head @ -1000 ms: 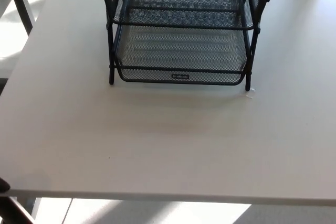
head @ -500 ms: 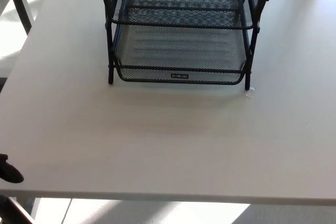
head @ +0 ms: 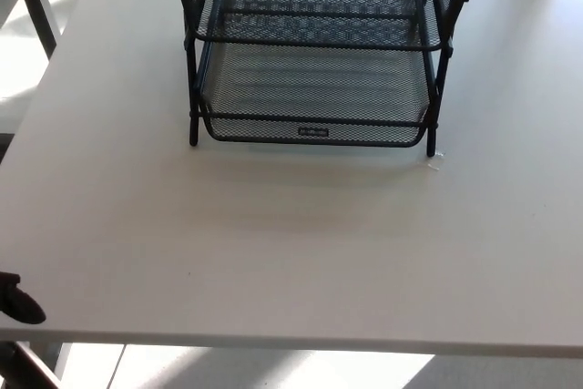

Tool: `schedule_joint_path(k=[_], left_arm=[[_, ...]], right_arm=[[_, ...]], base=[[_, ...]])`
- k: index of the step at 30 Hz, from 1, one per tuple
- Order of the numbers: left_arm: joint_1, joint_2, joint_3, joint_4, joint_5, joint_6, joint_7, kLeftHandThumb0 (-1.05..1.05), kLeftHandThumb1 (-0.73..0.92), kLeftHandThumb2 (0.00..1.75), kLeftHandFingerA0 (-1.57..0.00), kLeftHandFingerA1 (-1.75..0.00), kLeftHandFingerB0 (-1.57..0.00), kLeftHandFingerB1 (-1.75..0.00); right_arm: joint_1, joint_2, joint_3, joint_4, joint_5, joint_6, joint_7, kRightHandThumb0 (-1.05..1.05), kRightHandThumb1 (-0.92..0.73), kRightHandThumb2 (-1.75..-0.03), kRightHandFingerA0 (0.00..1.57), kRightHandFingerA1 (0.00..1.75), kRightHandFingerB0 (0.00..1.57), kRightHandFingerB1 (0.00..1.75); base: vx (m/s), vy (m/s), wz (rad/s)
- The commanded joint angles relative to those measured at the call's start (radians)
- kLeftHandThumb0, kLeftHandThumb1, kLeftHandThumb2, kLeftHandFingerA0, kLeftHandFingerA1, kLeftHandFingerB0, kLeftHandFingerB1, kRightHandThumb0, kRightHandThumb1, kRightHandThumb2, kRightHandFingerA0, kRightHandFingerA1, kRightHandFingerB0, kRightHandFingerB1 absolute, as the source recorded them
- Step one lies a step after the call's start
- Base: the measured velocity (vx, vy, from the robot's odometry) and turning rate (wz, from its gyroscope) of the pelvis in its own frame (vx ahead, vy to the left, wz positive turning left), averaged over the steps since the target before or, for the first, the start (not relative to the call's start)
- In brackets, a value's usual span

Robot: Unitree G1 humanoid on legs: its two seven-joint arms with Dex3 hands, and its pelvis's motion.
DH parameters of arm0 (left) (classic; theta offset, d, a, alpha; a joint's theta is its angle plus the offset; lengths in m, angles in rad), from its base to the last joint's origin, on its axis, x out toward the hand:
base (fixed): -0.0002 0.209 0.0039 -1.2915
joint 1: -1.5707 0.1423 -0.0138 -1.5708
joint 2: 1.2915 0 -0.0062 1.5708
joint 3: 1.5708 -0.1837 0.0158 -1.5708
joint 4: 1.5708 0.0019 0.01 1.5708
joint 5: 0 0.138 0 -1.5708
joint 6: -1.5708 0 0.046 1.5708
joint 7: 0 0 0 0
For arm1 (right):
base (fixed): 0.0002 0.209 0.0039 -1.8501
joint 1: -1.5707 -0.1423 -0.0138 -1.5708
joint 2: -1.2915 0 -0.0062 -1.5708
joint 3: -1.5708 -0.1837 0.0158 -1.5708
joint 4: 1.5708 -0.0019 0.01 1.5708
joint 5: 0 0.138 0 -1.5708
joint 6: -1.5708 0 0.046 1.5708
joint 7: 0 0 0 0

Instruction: The robot uses its right hand to grab the drawer kept on the middle of the desk and pull it out towards the robot

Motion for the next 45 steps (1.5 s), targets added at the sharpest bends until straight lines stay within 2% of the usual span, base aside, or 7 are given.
schedule_joint_path(k=[1, 18, 19, 20, 22, 36, 45], left_arm=[[-0.003, 0.016, 0.010, 0.002, 0.018, -0.019, -0.018, -0.28, 0.57, 0.57, -0.78, -0.84, -0.82, -0.57], [-0.004, 0.011, 0.009, 0.004, 0.008, -0.023, -0.021, -0.28, 0.56, 0.57, -0.78, -0.86, -0.82, -0.58], [-0.004, 0.011, 0.008, 0.003, 0.010, -0.020, -0.021, -0.28, 0.57, 0.57, -0.79, -0.87, -0.82, -0.58], [-0.006, 0.010, 0.007, 0.007, 0.013, -0.020, -0.018, -0.29, 0.56, 0.57, -0.79, -0.87, -0.82, -0.58], [-0.004, 0.007, 0.009, 0.004, 0.006, -0.022, -0.019, -0.29, 0.56, 0.57, -0.79, -0.90, -0.83, -0.60], [-0.005, 0.005, 0.009, 0.006, 0.003, -0.024, -0.020, -0.29, 0.56, 0.57, -0.80, -0.87, -0.83, -0.59], [-0.006, 0.007, 0.007, -0.001, 0.018, -0.014, -0.025, -0.31, 0.58, 0.57, -0.76, -0.86, -0.80, -0.58]], right_arm=[[0.021, -0.046, -0.041, -0.099, -0.027, -0.028, -0.153, -0.63, -0.47, -0.77, 0.57, 1.04, 0.20, 0.40], [0.027, -0.056, -0.178, -0.786, -0.196, 0.087, -0.213, -0.83, -0.51, -0.97, 0.08, 0.68, 0.00, 0.52], [0.022, -0.045, -0.179, -0.843, -0.218, 0.116, -0.209, -0.87, -0.65, -0.63, 0.00, 0.76, 0.05, 0.52], [0.008, -0.029, -0.184, -0.929, -0.178, 0.115, -0.160, -0.43, -0.30, -0.94, 0.01, 0.56, 0.00, 0.52], [-0.011, -0.033, -0.160, -1.003, -0.205, 0.164, -0.122, -0.77, -0.63, -0.59, 0.08, 0.59, 0.12, 0.41], [-0.326, 0.043, 0.117, -1.174, -0.269, 0.242, 0.021, -0.41, -0.34, -0.96, 0.00, 0.52, 0.00, 0.51], [-0.546, 0.220, 0.320, -1.133, -0.323, 0.232, 0.060, -0.75, -0.63, -0.59, 0.15, 0.41, 0.14, 0.34]], base=[[0.00, 0.000, 0.00], [0.00, 0.000, 0.00], [0.00, 0.000, 0.00], [0.00, 0.000, 0.00], [0.00, 0.000, 0.00], [0.00, 0.000, 0.00], [0.00, 0.000, 0.00]])
